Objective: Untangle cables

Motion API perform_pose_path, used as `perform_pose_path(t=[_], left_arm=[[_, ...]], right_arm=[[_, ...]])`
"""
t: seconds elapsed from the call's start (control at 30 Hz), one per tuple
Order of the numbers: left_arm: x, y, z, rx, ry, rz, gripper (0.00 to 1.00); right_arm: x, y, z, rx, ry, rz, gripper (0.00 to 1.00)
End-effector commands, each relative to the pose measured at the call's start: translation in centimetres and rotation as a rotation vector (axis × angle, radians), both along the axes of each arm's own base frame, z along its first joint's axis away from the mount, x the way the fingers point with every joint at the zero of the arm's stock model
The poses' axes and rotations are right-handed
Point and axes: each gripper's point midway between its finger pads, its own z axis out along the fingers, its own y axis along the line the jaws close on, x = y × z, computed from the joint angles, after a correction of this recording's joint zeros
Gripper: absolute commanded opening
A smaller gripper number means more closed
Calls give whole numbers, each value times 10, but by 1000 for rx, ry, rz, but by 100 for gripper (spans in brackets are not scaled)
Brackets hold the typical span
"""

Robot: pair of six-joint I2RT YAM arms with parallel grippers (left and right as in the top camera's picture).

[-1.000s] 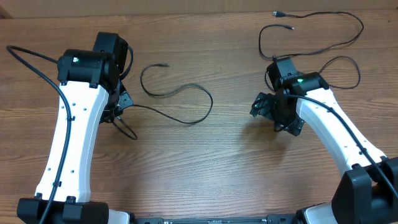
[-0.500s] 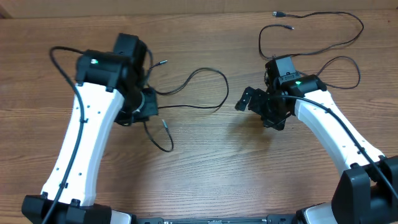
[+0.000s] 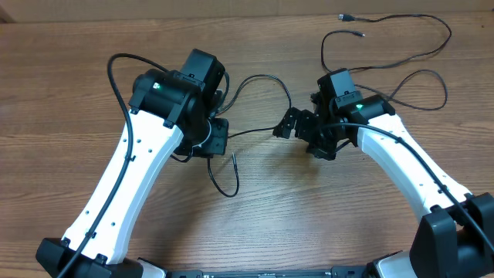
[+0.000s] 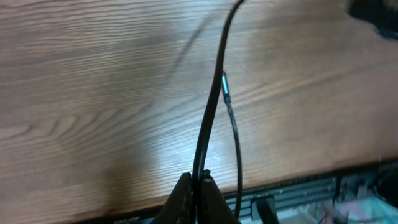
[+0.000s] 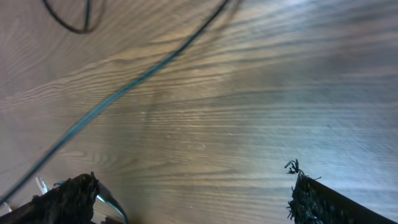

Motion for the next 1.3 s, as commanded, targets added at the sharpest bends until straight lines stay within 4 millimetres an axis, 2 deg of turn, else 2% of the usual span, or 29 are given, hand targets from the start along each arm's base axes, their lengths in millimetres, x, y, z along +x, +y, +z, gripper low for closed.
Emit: perform_pose_path(t=[0.0,0.23,0.43,0.63,0.8,1.03,1.1,1.27], left_arm=[[-11,-24,10,-89,-2,-169,4],[-26,-44,11,-117,9,-263,4],[-37,-59,11,-118,8,-325,4],[-44,-72,12,-126,-4,-372,4],[-43,-72,12,-125,-3,-351,4],[-44,-74,12,-129,-3,-356,4],[-44,-74,12,-129,-3,-355,4],[-43,-75,12,-128,-10,-355,4]], right_arm=[[3,8,0,25,-15,5,100],[32,18,14,105,-70,-127,100],[38,20,15,113,-92,-131,100],[32,23,5,100,-54,-122,100],[16,24,-15,38,23,-108,100],[12,28,-36,2,67,-94,100],[11,31,-41,1,77,-88,94],[8,31,-48,-18,93,-84,72]])
